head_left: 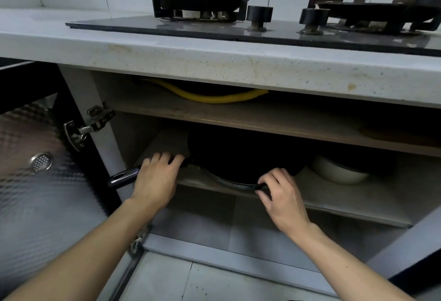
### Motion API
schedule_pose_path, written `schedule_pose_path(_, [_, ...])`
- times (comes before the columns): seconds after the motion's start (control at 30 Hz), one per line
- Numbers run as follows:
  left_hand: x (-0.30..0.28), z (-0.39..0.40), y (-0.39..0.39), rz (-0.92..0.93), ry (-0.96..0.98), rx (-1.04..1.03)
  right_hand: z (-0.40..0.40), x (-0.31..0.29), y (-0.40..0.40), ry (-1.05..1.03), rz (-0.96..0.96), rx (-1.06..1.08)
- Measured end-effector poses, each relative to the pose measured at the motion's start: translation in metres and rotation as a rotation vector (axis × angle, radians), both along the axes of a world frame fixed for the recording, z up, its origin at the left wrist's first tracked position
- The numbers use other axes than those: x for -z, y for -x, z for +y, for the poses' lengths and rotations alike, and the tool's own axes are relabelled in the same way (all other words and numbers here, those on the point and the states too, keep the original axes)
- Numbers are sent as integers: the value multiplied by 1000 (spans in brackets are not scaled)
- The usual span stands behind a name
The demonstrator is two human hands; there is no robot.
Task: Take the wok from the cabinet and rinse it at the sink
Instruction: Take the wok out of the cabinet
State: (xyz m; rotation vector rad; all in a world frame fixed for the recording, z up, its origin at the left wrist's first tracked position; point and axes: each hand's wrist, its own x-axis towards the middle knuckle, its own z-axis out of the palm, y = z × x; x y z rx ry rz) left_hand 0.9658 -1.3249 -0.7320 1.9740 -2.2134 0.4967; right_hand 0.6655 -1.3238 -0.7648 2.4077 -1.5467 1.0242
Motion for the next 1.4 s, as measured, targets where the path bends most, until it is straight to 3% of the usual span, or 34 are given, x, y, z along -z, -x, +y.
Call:
schedule_pose_path(0.33, [0, 25, 5, 4, 58, 52, 11, -7, 19, 22, 54, -59])
schedule_pose_path(0.6, [-28, 78, 11, 109, -137, 38, 52, -46, 29, -242, 161, -102])
schedule_pose_path(0.9, [-113, 147, 9, 79, -390, -11, 123, -128, 28, -487, 214, -164])
schedule_pose_path(1.17, [-216, 218, 6, 10, -592, 15, 182, -238, 25, -692, 290, -243])
schedule_pose_path(1.4, [-307, 294, 17, 16, -613, -2, 236, -320, 33, -768, 333, -356])
